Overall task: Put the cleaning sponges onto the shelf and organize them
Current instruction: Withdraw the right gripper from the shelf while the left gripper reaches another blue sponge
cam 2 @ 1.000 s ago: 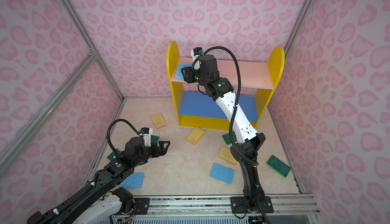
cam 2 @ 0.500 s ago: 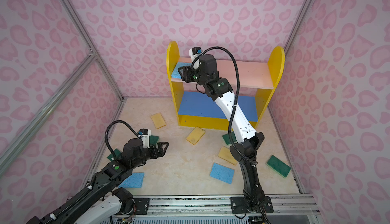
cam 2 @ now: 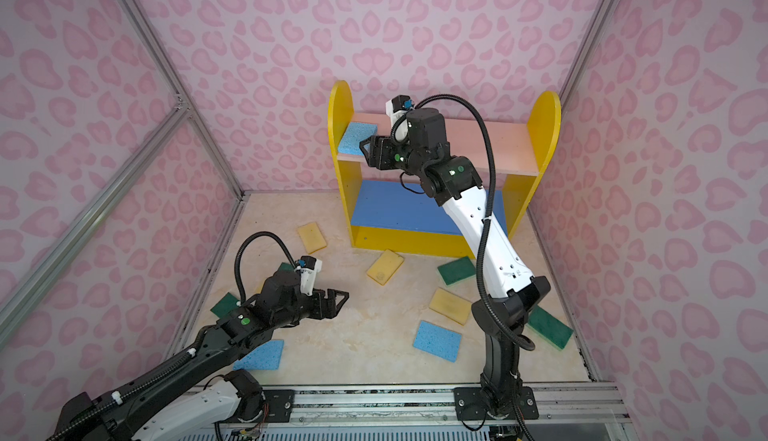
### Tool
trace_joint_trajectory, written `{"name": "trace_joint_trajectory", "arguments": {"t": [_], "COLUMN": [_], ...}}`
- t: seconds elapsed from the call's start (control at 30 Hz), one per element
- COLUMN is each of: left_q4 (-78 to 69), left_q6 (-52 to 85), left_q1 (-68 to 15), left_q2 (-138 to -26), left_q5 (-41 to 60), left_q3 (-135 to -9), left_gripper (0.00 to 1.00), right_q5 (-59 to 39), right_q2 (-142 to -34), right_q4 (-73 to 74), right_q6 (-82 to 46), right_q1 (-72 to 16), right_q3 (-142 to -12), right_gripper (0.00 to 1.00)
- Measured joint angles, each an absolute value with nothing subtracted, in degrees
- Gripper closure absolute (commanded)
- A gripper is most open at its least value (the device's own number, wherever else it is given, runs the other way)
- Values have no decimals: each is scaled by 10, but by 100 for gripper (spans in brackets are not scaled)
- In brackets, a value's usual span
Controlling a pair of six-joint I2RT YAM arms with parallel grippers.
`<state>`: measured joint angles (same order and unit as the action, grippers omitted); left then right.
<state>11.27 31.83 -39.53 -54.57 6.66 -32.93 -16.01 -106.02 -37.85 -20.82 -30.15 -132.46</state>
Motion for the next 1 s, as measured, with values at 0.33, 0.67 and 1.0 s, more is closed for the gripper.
{"name": "trace_joint_trajectory", "arguments": {"t": [0.33, 0.67, 1.0], "left_q4": [74, 58, 59], "left_q6": [295, 240, 225], "left_q1": [-507, -568, -596], "left_q2": [-720, -942, -1065], "left_q5": [94, 152, 152], "left_q3": [-410, -562, -644], "left_gripper": [29, 31, 40], "right_q5": [-160, -201, -286], "right_q2": [-781, -556, -461], "right_q4": [-309, -281, -265], "right_q6": [-220, -265, -291], "right_q1": [-307, -175, -57], "right_q3": [-923, -604, -465], "right_gripper": [26, 25, 25]}}
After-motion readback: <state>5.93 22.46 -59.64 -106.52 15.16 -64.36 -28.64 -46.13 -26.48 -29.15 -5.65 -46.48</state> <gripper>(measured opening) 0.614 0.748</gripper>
